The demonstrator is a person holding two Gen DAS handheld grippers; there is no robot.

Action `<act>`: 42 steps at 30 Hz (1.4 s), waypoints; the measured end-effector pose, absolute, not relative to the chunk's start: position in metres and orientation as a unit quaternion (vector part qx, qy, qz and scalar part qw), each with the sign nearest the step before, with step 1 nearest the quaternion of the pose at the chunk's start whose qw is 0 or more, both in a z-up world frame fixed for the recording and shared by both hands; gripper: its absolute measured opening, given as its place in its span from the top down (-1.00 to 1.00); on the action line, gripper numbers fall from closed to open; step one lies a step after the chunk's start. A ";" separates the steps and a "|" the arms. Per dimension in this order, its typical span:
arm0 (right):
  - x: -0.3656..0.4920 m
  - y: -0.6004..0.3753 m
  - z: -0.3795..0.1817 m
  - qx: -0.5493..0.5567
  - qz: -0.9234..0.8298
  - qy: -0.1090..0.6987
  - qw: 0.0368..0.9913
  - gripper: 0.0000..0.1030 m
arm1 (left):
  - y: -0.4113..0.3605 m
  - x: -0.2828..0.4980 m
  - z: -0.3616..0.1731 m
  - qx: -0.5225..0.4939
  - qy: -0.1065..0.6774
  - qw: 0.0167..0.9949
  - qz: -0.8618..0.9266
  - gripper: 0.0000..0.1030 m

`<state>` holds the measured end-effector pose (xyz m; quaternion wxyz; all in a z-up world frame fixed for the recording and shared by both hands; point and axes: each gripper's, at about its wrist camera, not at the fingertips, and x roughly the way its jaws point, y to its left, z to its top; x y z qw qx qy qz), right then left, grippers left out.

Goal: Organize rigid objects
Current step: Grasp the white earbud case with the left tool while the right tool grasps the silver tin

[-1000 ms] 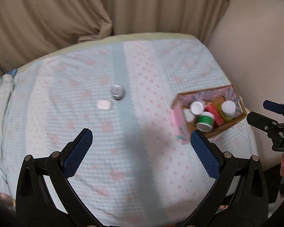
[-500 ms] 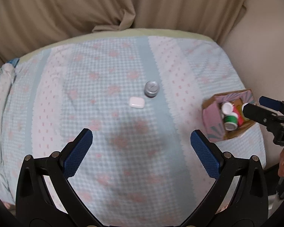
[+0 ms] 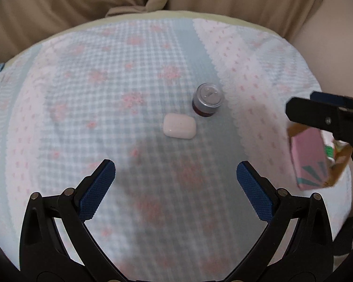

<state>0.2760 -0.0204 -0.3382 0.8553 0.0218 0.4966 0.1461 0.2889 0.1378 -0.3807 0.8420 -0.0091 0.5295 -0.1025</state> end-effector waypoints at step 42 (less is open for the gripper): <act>0.365 0.025 -0.469 -0.063 0.220 0.478 0.848 0.01 | 0.120 0.324 -0.477 0.047 0.458 0.879 -0.125 -0.11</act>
